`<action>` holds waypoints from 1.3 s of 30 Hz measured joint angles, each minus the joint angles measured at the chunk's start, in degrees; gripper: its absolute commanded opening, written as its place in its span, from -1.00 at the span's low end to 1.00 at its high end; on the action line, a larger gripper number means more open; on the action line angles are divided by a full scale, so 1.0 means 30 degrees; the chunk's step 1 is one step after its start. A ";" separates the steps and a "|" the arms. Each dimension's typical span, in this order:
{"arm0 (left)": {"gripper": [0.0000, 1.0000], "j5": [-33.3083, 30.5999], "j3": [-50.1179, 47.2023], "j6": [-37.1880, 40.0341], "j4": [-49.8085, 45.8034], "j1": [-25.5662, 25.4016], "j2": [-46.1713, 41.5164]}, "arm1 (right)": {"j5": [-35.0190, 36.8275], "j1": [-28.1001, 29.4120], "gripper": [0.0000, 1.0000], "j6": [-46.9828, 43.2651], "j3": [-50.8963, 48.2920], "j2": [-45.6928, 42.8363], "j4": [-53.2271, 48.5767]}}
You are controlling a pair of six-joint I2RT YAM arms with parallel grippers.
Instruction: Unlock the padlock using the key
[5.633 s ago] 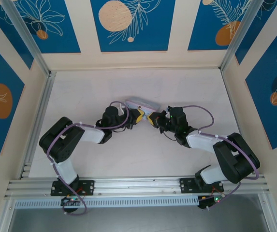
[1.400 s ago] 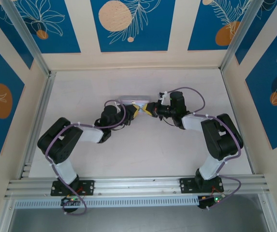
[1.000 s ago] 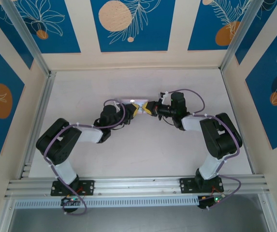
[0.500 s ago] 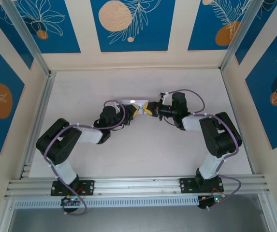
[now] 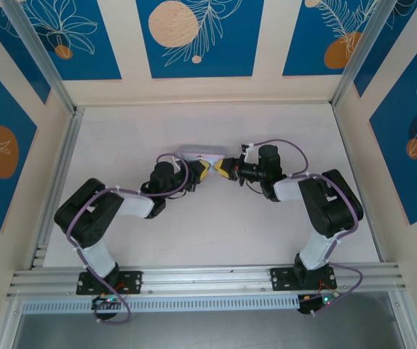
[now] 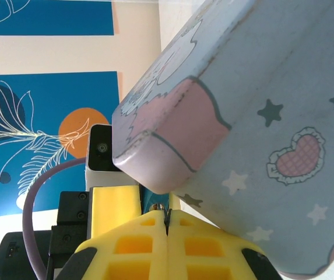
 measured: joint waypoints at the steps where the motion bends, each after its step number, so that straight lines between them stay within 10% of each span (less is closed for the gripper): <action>1: -1.00 -0.0007 0.0000 -0.0051 0.0000 0.0000 0.0000 | 0.0015 0.0015 -1.00 0.0000 -0.0022 0.0000 0.0051; 39: -1.00 -0.1071 -0.0641 -0.0809 0.0816 0.0058 0.0168 | 0.0510 0.0656 -1.00 0.3228 -0.0663 0.3286 0.6994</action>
